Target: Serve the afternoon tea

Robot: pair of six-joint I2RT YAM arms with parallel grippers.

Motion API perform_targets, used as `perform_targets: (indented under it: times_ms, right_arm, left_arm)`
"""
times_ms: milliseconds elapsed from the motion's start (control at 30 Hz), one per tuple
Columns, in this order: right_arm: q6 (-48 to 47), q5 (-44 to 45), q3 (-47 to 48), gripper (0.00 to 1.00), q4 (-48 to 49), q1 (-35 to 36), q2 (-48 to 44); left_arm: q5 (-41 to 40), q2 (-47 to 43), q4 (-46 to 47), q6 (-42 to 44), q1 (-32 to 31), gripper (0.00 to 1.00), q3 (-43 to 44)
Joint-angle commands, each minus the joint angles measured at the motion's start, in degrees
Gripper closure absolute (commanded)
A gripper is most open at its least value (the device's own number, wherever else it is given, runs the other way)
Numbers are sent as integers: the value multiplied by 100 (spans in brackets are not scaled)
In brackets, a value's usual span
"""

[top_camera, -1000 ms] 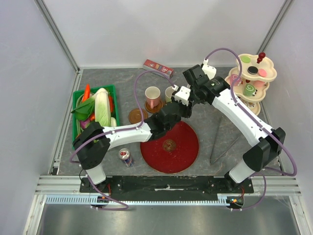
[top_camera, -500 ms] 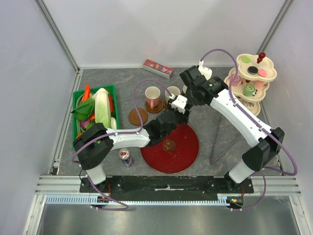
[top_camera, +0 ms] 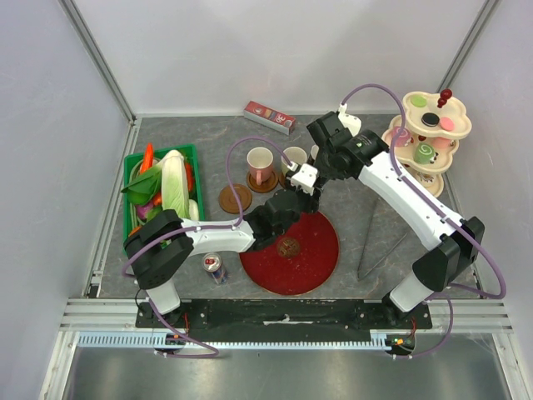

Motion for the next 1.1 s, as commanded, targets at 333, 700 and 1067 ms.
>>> perform_targets:
  times_ms: [333, 700, 1067]
  right_arm:
    - [66, 19, -64, 100, 410, 51, -205]
    - [-162, -315, -134, 53, 639, 51, -661]
    - [-180, -87, -529, 14, 963, 51, -1857]
  left_arm:
    - [-243, -101, 156, 80, -77, 95, 575]
    - [-568, -144, 752, 326, -111, 98, 189]
    - [-560, -724, 982, 660, -129, 98, -22]
